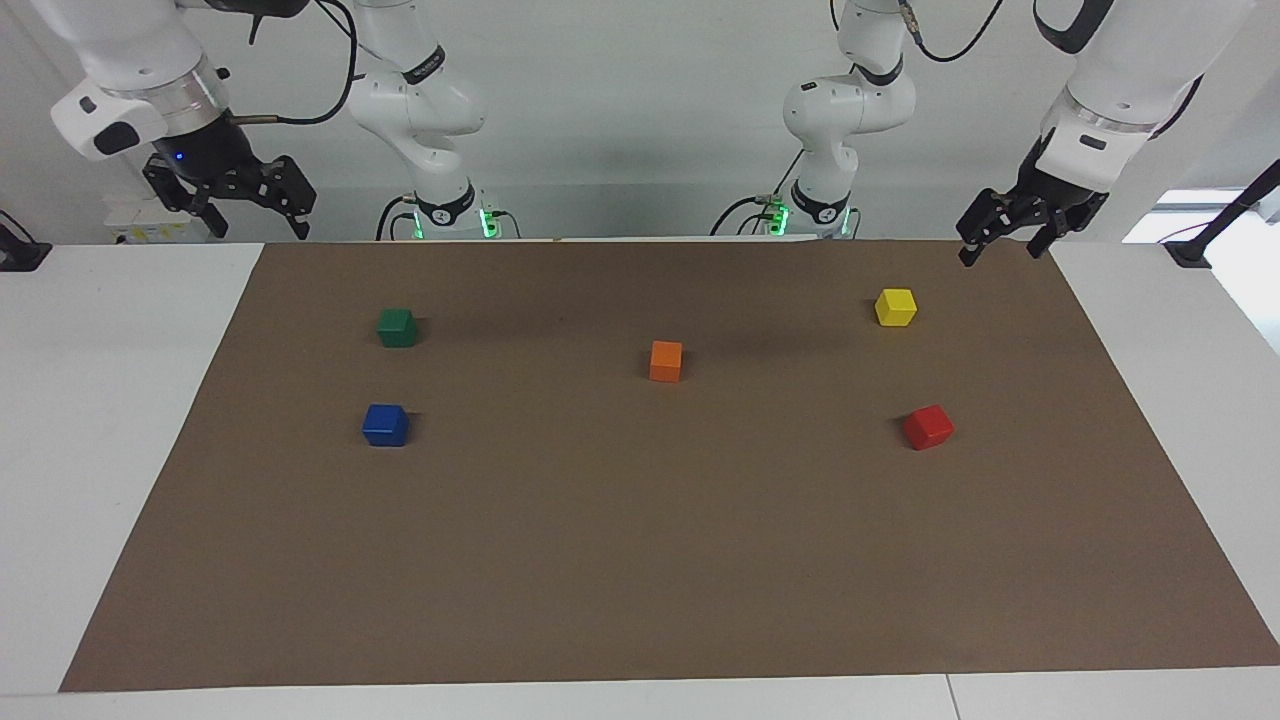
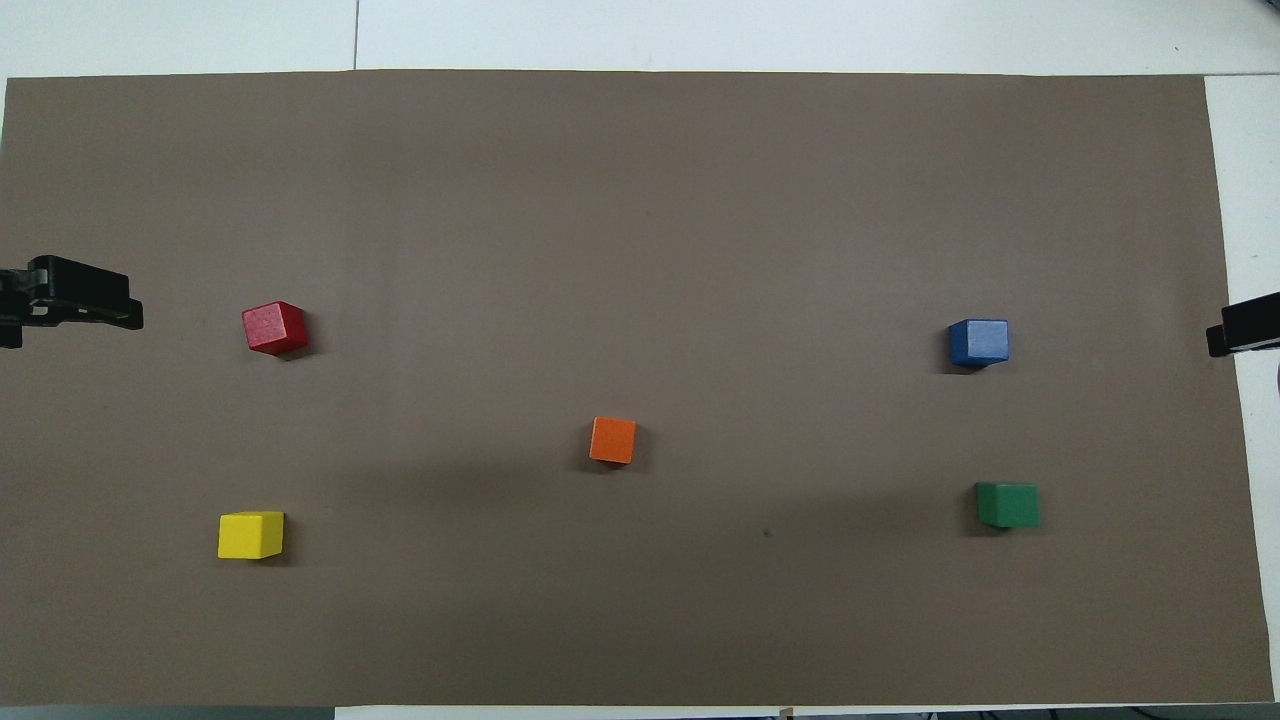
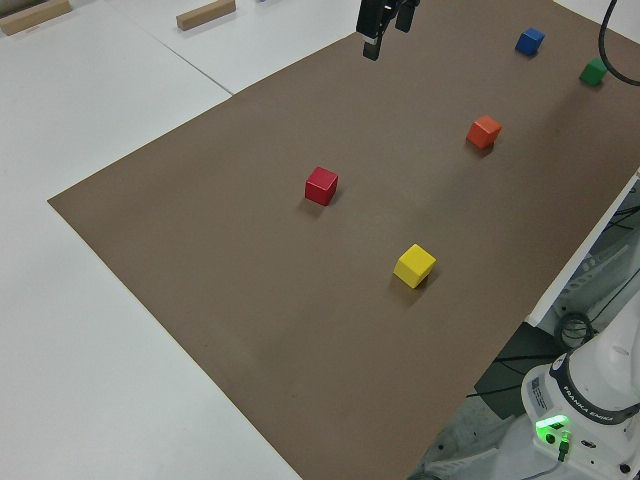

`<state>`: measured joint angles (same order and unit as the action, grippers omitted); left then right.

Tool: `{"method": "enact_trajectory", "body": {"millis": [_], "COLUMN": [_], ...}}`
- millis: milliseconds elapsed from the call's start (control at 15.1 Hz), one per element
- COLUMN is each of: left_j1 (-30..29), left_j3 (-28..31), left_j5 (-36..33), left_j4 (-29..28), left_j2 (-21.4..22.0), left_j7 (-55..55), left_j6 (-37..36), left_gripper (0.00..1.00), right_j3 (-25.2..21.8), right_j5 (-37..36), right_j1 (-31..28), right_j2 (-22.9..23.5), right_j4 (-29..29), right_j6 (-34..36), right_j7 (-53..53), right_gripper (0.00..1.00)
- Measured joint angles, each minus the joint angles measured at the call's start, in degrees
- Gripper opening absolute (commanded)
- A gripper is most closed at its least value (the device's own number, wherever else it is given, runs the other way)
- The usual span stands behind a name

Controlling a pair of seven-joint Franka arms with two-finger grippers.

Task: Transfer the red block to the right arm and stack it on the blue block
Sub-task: 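Reach the left gripper down over the red cube and close on it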

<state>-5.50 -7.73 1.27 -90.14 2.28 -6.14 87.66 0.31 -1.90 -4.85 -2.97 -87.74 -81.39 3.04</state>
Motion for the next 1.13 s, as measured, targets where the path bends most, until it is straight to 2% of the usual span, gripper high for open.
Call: {"method": "enact_trajectory", "body": {"millis": [464, 597, 796, 929, 1128], "left_j1": [-0.05, -0.49, -2.03, -2.58, -3.0], "left_j3": [0.18, 0.44, 0.67, 0.72, 0.74], "left_j5": [0.0, 0.0, 0.0, 0.0, 0.0], "left_j4": [-2.24, -6.09, -15.02, -19.9, -21.96], "left_j2": [0.62, 1.49, 1.26, -0.46, -5.23], "left_j7": [-0.14, -0.14, 1.55, 2.51, 2.88], "left_j6": [1.24, 7.72, 17.86, 24.1, 31.36], "left_gripper": [1.0, 1.0, 1.0, 1.0, 1.0], "right_j3": [0.0, 0.0, -0.12, -0.25, -0.43], "right_j5": [0.0, 0.0, 0.0, 0.99, 7.08], "right_j1": [0.0, 0.0, -0.22, -0.96, -1.96], "right_j2": [0.0, 0.0, -0.01, -0.08, -1.21], "right_j4": [0.15, 0.16, 0.06, -0.63, -4.25], "right_j6": [0.0, 0.0, 0.07, 0.08, -1.96], "right_j7": [0.0, 0.0, 1.01, 4.07, 5.52], "right_gripper": [1.0, 1.0, 1.0, 1.0, 1.0]}}
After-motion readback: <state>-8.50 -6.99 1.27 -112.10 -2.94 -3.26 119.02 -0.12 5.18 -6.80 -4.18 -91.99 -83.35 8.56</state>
